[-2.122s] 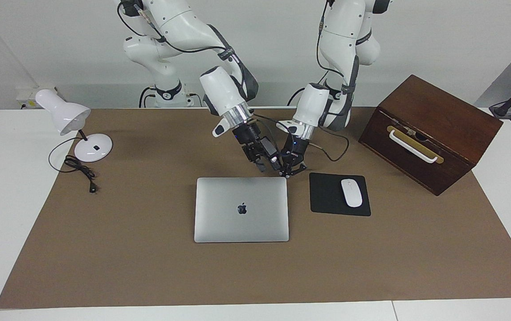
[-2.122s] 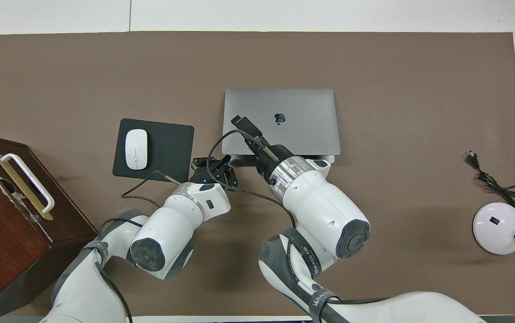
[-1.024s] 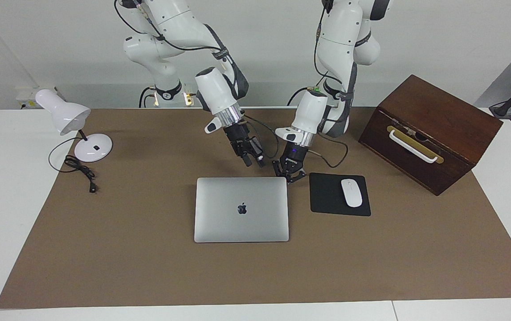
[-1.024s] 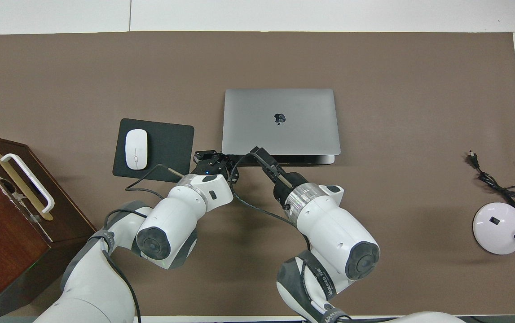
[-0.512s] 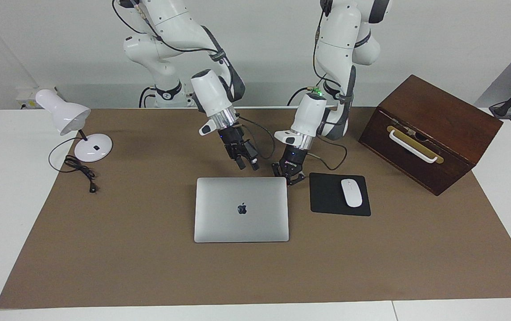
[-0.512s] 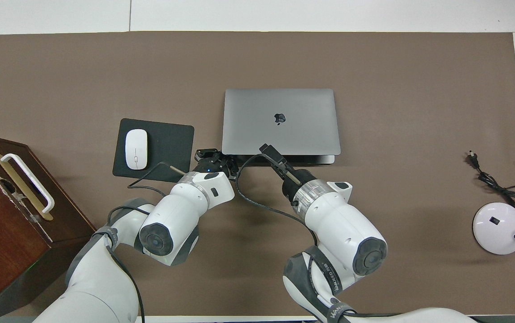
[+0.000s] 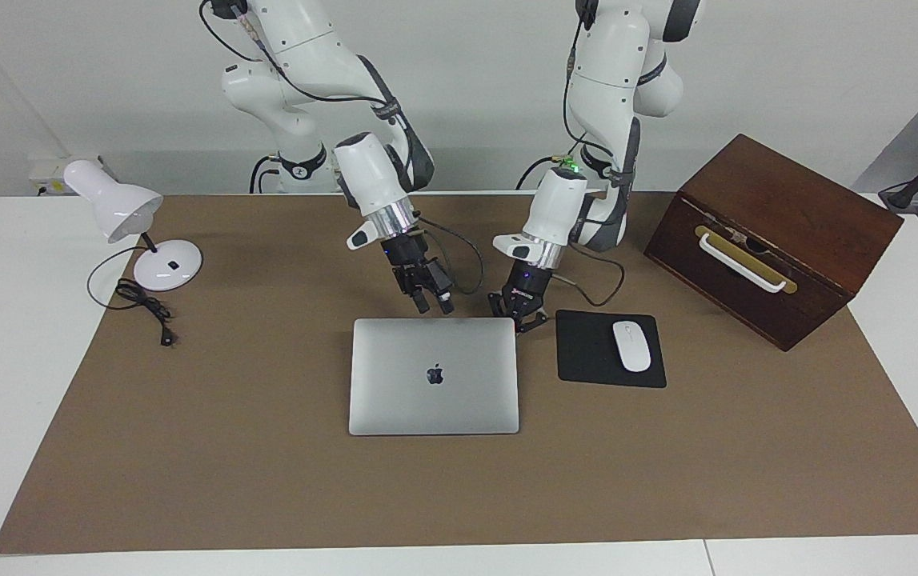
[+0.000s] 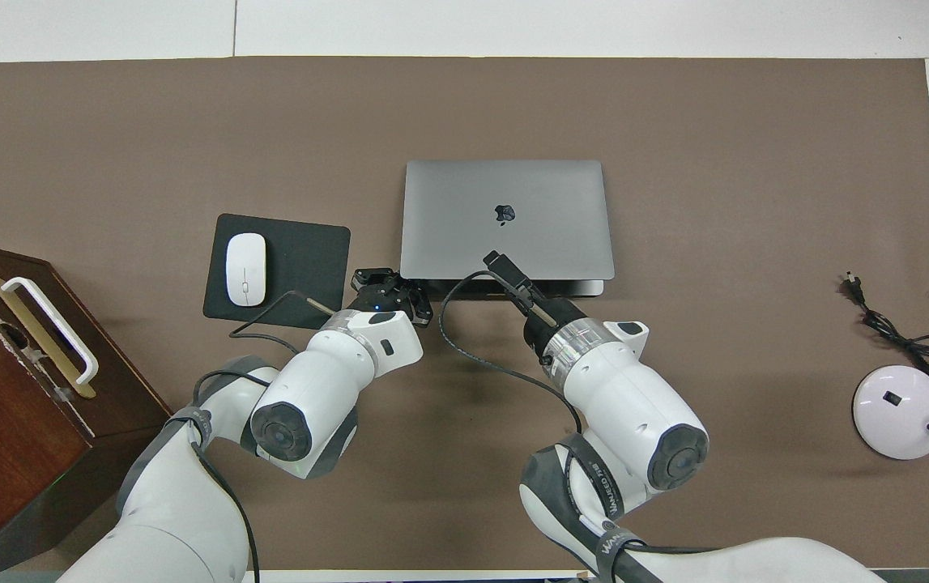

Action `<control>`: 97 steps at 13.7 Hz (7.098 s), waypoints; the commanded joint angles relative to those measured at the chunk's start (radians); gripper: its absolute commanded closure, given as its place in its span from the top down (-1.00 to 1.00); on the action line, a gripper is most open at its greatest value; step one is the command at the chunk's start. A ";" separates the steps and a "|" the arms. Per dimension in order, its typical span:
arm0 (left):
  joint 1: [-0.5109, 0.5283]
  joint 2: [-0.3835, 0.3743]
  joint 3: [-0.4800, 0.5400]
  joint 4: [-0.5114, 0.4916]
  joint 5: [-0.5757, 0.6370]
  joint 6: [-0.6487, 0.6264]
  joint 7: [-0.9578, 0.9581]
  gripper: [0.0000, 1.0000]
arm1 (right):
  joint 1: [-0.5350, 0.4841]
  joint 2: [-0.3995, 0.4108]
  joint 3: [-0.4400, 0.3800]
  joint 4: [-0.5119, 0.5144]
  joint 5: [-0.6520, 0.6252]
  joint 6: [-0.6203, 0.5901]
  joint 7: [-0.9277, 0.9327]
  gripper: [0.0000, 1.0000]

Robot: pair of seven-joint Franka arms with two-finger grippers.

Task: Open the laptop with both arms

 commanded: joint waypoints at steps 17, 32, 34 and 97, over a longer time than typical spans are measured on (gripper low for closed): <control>0.015 0.035 0.005 0.021 0.028 0.014 0.011 -1.00 | -0.012 0.053 -0.042 0.143 0.026 -0.131 -0.107 0.98; 0.015 0.038 0.005 0.023 0.036 0.014 0.015 -1.00 | -0.013 0.041 -0.174 0.534 0.008 -0.710 -0.205 0.95; 0.015 0.040 0.005 0.023 0.037 0.014 0.015 -1.00 | -0.013 0.063 -0.186 0.569 0.006 -0.716 -0.231 0.95; 0.345 -0.411 0.022 0.581 0.040 -1.670 -0.082 1.00 | -0.240 -0.181 -0.370 0.835 -0.166 -1.747 -1.197 1.00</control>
